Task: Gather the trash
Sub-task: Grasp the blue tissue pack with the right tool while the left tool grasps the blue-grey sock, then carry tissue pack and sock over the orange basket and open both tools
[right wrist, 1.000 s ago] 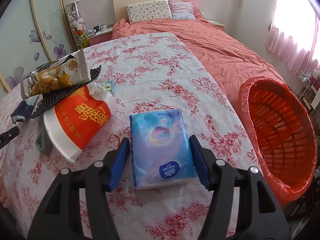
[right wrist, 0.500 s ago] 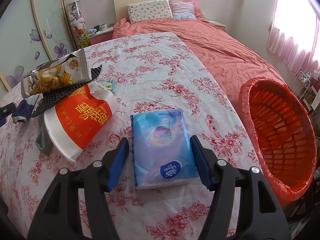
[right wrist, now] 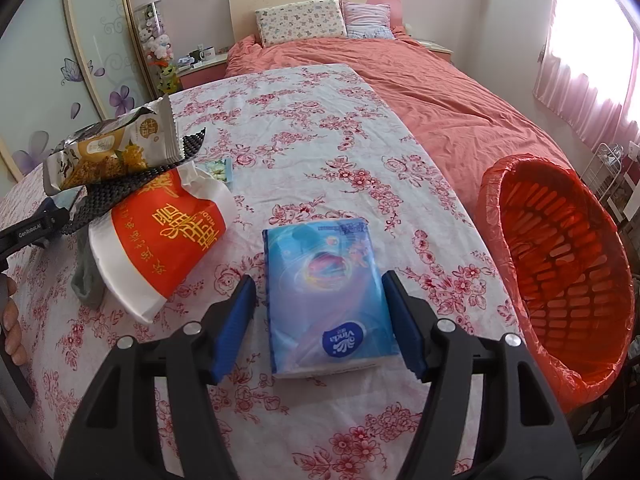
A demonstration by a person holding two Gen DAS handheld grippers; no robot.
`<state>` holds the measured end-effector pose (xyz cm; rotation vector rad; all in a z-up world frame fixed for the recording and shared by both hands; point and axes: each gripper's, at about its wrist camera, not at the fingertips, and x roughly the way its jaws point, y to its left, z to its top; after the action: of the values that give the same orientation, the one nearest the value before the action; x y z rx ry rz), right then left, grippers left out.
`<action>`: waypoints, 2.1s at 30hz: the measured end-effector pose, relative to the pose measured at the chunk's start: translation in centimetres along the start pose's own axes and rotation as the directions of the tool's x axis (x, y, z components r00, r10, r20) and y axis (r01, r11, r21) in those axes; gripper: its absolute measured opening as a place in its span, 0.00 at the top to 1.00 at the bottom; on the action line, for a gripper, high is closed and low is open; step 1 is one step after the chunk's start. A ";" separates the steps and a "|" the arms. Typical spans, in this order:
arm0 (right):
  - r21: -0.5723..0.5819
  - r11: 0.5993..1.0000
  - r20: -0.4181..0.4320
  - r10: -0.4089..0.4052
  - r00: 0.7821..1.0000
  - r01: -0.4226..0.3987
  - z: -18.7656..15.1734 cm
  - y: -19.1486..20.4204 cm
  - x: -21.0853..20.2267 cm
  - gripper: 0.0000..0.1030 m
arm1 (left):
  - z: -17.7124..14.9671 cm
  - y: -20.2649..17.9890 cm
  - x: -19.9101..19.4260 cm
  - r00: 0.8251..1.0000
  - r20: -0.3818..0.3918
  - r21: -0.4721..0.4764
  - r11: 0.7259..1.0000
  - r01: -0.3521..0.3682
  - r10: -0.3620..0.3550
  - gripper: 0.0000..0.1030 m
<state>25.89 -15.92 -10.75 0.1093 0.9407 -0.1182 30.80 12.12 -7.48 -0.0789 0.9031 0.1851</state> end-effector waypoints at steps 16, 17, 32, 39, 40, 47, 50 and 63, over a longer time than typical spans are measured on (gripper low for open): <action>0.000 1.000 0.000 0.001 1.000 -0.001 0.0 0.0 0.0 0.37 | 0.4 0.2 0.2 1.000 0.009 0.001 1.000 0.006 -0.006 0.57; 0.000 1.000 0.000 0.001 1.000 -0.001 0.0 0.0 0.0 0.37 | 0.5 0.2 0.2 1.000 0.009 0.001 1.000 0.007 -0.007 0.58; 0.006 1.000 0.004 0.003 1.000 -0.003 0.0 0.1 0.0 0.40 | 0.4 0.0 0.2 1.000 0.008 0.015 1.000 -0.001 0.001 0.56; -0.007 0.999 0.018 0.042 0.999 -0.042 -0.4 0.4 -0.6 0.50 | 0.1 0.5 -0.2 1.000 0.006 0.000 1.000 0.012 -0.012 0.59; -0.006 0.999 0.020 0.048 0.999 -0.048 -0.4 0.4 -0.7 0.50 | 0.1 0.7 -0.5 1.000 0.011 -0.002 1.000 0.014 -0.014 0.59; -0.009 0.997 0.067 0.082 0.994 -0.082 -0.4 0.4 -3.2 0.50 | 0.4 1.6 -2.7 0.998 0.055 -0.007 1.000 0.020 -0.019 0.59; -0.012 0.996 0.101 0.094 0.990 -0.093 0.0 0.4 -4.9 0.50 | 0.6 2.1 -4.5 0.996 0.084 -0.013 0.999 0.029 -0.028 0.59; 0.014 0.993 0.258 0.108 0.960 -0.116 0.8 -2.6 -12.6 0.50 | 0.6 -1.6 -12.7 0.966 0.207 0.086 0.986 0.140 -0.156 0.59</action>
<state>18.80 -17.95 -0.21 0.1695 0.6723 -0.0393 23.95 9.05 2.86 -0.0590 0.6857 0.0208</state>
